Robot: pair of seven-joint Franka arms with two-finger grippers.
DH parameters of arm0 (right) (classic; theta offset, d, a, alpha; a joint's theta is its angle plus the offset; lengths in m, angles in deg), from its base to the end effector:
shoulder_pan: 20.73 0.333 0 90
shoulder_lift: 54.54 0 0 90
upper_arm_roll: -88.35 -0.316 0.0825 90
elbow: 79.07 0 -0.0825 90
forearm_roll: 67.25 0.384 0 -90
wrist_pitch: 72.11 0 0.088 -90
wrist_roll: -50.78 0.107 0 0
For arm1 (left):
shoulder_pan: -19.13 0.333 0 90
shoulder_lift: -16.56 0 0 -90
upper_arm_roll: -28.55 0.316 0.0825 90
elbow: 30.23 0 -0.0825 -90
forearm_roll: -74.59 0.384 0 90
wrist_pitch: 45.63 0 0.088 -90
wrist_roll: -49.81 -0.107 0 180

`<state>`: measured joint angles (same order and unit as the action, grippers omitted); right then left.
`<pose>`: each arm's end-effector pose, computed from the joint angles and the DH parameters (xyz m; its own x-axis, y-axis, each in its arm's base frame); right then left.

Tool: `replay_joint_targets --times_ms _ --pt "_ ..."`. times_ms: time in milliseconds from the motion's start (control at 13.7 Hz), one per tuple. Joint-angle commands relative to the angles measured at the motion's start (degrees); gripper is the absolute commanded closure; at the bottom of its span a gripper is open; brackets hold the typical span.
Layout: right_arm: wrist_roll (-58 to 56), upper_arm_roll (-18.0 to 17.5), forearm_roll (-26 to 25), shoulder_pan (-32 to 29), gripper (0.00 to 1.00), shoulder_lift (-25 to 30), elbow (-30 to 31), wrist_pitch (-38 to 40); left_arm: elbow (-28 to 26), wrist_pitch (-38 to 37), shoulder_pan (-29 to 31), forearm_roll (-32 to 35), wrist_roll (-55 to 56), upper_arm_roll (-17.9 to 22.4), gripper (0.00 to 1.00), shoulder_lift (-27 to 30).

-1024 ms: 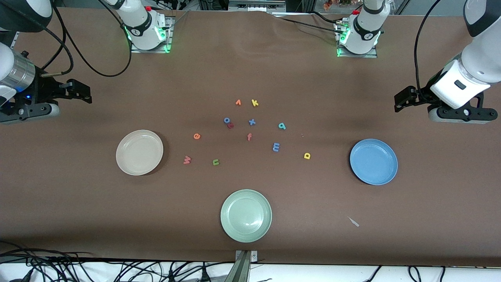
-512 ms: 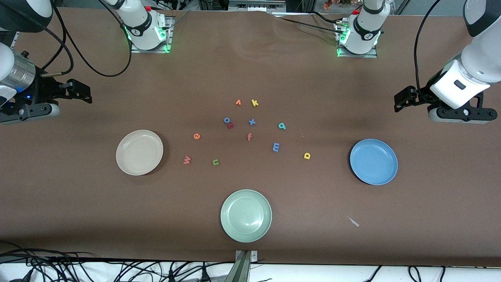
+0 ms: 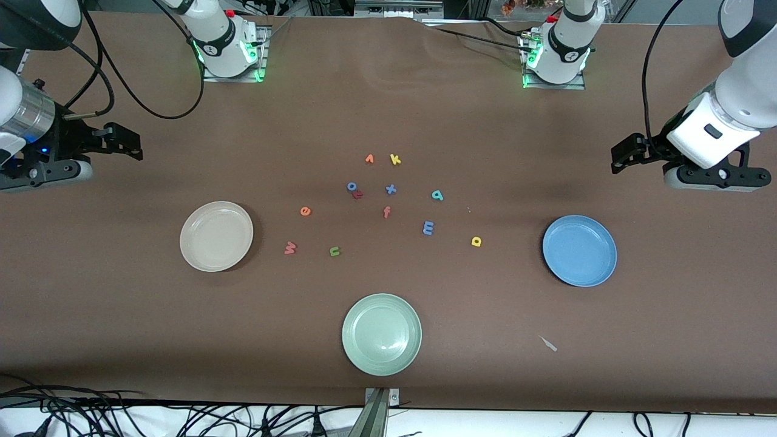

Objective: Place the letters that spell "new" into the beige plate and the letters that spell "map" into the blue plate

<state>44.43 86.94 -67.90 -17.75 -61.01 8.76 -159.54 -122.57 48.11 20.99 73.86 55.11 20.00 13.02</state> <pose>0.5797 0.0425 0.5744 0.9753 0.1855 -0.1198 0.1862 -0.9825 -0.0047 0.5723 -0.0660 0.5762 0.9990 -0.0234 -0.0385 -0.0227 -0.9996 0.0184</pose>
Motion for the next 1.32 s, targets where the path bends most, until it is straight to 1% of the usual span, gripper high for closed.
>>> replay_joint_targets --times_ms 0,293,659,878,1024,1244 --pt "0.99 -0.35 -0.23 0.00 0.00 0.23 0.59 -0.19 1.37 -0.58 0.42 -1.11 -0.91 -0.33 0.00 -0.50" --pt "2.22 -0.44 0.39 0.00 0.00 0.23 1.55 -1.60 1.37 -0.58 0.34 -1.11 -0.91 -0.42 0.00 -0.50" --pt "4.86 -0.88 1.71 0.53 0.00 0.23 5.58 -6.77 1.37 -0.58 0.34 -1.11 -0.91 -0.42 0.00 -0.50" --pt "5.64 -0.88 1.71 2.55 0.00 0.23 9.01 -11.08 1.37 -0.58 0.34 -1.11 -0.91 -0.42 0.00 -0.50" --pt "9.07 -0.88 1.79 4.56 0.00 -0.12 11.65 -14.59 1.37 -0.58 0.34 -1.11 -1.00 -0.24 0.00 -0.50" --pt "10.83 -0.88 1.79 7.73 0.00 -2.93 13.94 -20.13 1.37 -0.66 -0.19 -2.16 -0.64 -0.24 0.00 -2.07"
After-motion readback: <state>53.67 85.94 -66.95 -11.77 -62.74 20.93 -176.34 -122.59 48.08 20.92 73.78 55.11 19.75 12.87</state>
